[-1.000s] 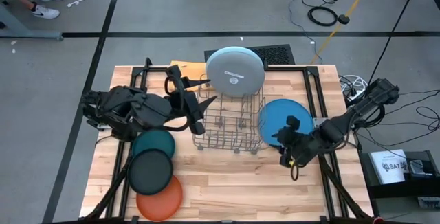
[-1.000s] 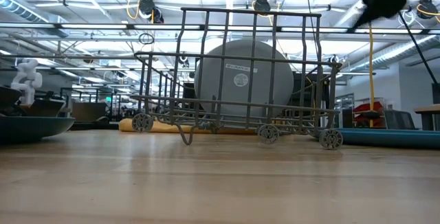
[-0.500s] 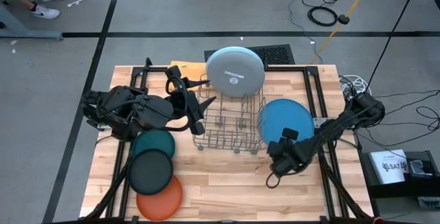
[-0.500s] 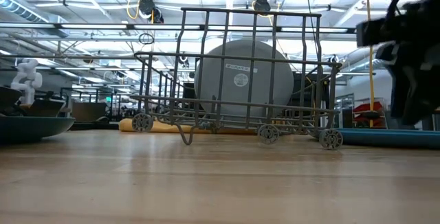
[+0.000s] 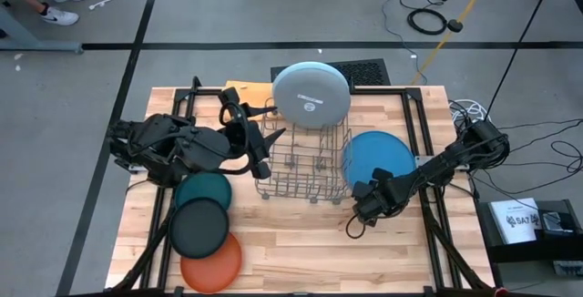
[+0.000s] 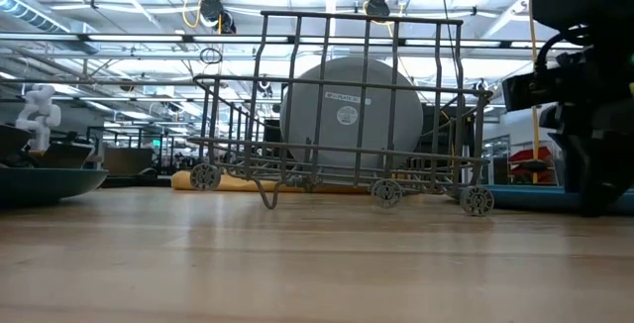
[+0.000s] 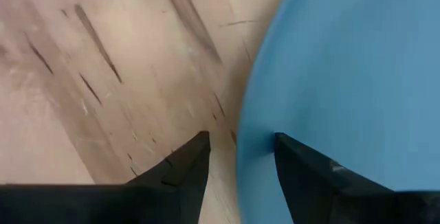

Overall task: Sort dishes
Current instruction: Put the blue plate into the dish rack, then put the black plate into the dish rack

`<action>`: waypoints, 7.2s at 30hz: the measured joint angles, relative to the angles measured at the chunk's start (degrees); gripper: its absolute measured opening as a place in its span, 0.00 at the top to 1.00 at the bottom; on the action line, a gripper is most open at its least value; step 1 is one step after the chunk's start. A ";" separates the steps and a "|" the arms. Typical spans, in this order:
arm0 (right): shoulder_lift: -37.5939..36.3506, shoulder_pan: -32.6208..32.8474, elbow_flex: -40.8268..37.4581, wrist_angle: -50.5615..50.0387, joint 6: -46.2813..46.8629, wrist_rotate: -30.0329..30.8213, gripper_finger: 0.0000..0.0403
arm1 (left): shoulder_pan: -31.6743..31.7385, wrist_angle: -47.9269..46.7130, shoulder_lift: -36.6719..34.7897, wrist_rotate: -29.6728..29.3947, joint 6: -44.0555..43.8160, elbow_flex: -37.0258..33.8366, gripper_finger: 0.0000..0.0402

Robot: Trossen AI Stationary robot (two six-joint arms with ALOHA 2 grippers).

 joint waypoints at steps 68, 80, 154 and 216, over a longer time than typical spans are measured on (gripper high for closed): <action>-2.12 16.62 59.91 -20.10 -32.76 29.25 1.00 | 9.30 -16.26 8.47 37.40 20.18 -0.21 0.46; -2.37 16.58 59.92 -18.21 -34.43 29.90 1.00 | 9.17 -21.04 11.14 34.07 26.76 -0.27 0.95; -4.50 26.54 55.78 -27.39 -27.41 48.57 0.43 | 56.85 -23.81 26.54 79.24 28.66 -0.30 0.81; -4.46 26.43 55.80 -26.89 -27.83 48.30 0.43 | 36.72 -19.56 6.36 41.78 8.55 -0.06 0.49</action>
